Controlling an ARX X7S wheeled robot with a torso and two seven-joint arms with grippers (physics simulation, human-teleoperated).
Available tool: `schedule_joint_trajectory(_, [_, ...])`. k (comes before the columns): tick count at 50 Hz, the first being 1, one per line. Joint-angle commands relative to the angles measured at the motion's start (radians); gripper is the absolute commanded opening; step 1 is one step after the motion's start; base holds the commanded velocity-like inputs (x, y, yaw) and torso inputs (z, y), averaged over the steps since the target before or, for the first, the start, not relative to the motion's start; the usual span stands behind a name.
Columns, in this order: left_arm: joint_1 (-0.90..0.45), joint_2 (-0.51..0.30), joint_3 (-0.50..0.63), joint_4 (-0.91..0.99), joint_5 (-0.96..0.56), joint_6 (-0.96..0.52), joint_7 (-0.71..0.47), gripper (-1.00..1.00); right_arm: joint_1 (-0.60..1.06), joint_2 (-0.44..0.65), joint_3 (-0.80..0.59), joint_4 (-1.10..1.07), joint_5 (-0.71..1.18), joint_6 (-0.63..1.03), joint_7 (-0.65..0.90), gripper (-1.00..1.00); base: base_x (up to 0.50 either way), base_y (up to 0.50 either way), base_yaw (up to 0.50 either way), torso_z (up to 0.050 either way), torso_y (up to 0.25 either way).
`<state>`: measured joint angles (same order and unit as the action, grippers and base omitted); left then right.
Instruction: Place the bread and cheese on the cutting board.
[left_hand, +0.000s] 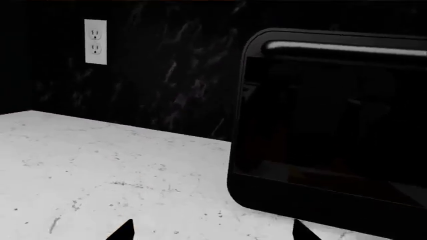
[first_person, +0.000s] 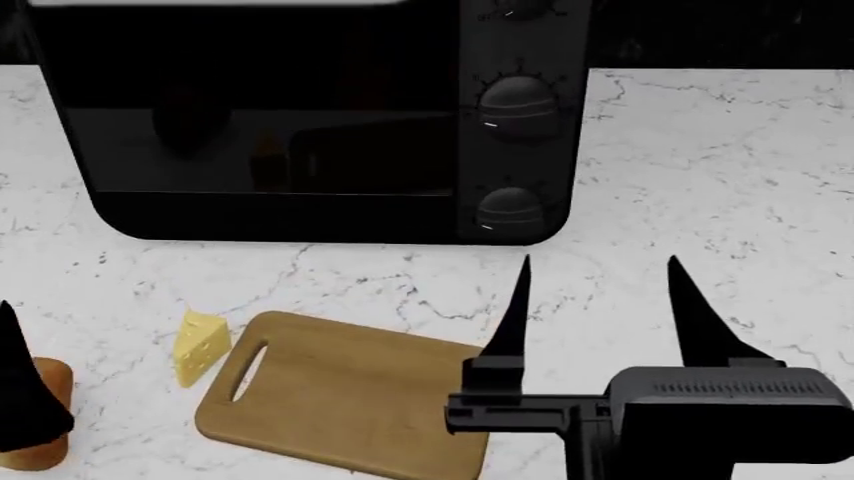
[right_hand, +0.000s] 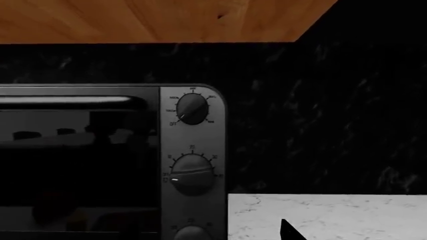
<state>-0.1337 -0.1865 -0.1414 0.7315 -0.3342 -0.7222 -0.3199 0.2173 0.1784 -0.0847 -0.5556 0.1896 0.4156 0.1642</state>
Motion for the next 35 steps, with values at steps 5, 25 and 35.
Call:
schedule_joint_trajectory(5, [0.115,0.007,-0.027,0.112,-0.081,-0.196,-0.053,1.00,0.001,0.005,-0.013,-0.003,0.025,0.005,0.002,1.00,0.00,0.00,0.00,0.000,0.000])
schedule_joint_trajectory(25, [0.084,0.087,0.016,-0.331,-0.029,-0.008,-0.047,1.00,0.012,0.009,-0.054,0.032,0.042,-0.015,-0.015,1.00,0.00,0.00,0.00,0.000,0.000])
schedule_joint_trajectory(35, [0.066,0.086,0.035,-0.382,-0.031,0.007,-0.057,1.00,0.013,0.014,-0.059,0.036,0.050,-0.019,-0.012,1.00,0.00,0.00,0.00,0.000,0.000])
